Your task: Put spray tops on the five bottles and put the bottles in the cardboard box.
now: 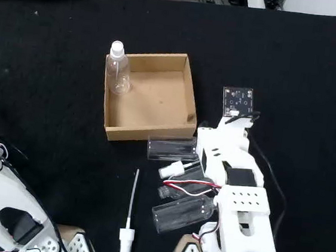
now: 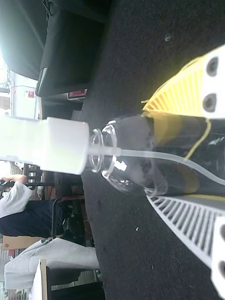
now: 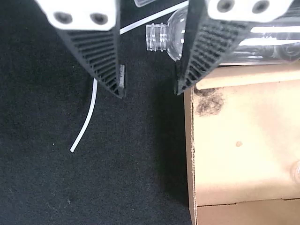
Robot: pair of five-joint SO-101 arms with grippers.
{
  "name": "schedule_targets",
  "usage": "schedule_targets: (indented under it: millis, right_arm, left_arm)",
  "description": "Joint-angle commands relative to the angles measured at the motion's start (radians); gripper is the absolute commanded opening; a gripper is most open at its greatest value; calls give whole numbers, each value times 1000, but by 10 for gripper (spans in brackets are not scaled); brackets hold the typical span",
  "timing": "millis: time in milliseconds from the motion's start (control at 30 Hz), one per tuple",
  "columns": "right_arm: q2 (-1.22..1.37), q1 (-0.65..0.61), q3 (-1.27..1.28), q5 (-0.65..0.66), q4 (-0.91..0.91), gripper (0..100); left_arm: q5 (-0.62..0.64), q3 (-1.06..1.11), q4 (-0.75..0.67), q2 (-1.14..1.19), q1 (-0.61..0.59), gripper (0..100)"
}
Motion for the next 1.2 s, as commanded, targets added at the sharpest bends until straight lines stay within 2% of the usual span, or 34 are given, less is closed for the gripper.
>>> schedule_targets:
  millis: [0, 100, 200, 833, 1167]
  right_arm:
    - [1, -6, -5, 5, -28, 139]
    - [1, -6, -5, 5, -28, 139]
    - [1, -6, -5, 5, -28, 139]
    - [1, -6, -5, 6, -25, 139]
    - [2, -6, -5, 6, -26, 139]
  left_arm:
    - [8, -24, -32, 0, -10, 193]
    - [8, -24, -32, 0, -10, 311]
    - [8, -25, -32, 0, -10, 358]
    - [2, -61, -38, -17, -16, 362]
    - [2, -25, -32, -121, -33, 358]
